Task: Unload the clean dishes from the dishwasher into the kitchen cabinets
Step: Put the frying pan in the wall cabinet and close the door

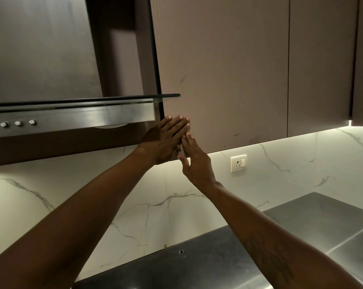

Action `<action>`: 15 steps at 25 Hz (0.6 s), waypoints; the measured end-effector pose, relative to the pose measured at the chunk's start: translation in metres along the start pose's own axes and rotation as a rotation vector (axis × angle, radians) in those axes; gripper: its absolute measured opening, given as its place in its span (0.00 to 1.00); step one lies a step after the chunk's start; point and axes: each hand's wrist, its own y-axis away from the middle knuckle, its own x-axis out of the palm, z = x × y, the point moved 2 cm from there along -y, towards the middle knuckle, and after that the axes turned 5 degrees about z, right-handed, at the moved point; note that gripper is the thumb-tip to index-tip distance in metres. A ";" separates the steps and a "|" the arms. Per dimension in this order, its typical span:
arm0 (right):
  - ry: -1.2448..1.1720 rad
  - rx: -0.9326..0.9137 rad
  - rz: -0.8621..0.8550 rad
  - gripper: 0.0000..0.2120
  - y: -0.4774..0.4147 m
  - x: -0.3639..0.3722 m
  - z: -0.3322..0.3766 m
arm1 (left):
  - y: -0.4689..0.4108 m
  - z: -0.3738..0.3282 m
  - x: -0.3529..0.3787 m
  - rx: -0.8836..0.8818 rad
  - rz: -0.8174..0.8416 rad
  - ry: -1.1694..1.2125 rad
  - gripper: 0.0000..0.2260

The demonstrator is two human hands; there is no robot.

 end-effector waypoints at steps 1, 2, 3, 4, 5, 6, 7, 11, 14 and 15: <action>0.004 0.008 0.004 0.25 0.000 0.000 0.001 | 0.000 -0.001 0.001 -0.003 0.001 0.000 0.33; 0.001 0.023 0.015 0.25 -0.001 -0.001 0.001 | 0.000 -0.002 0.001 -0.006 0.013 0.002 0.33; -0.006 0.039 0.038 0.25 -0.002 -0.003 0.002 | 0.000 -0.002 0.001 -0.009 0.027 0.002 0.33; -0.007 0.051 0.073 0.26 -0.004 -0.007 0.003 | -0.001 -0.003 0.000 -0.011 0.039 0.003 0.34; 0.006 0.060 0.108 0.27 -0.005 -0.011 0.005 | -0.002 -0.003 -0.002 -0.013 0.050 0.001 0.35; 0.030 0.068 0.131 0.28 -0.005 -0.017 0.007 | -0.003 -0.004 -0.006 -0.016 0.061 0.007 0.36; 0.052 0.079 0.139 0.27 -0.004 -0.024 0.007 | -0.004 -0.004 -0.010 -0.023 0.073 0.022 0.36; 0.145 0.170 0.135 0.26 0.012 -0.059 0.004 | -0.006 -0.019 -0.028 -0.048 0.082 0.085 0.34; 0.256 0.202 0.180 0.28 0.034 -0.092 0.003 | -0.007 -0.045 -0.042 -0.037 0.056 0.166 0.33; 0.289 0.215 0.193 0.29 0.042 -0.104 0.004 | -0.008 -0.055 -0.048 -0.023 0.045 0.187 0.33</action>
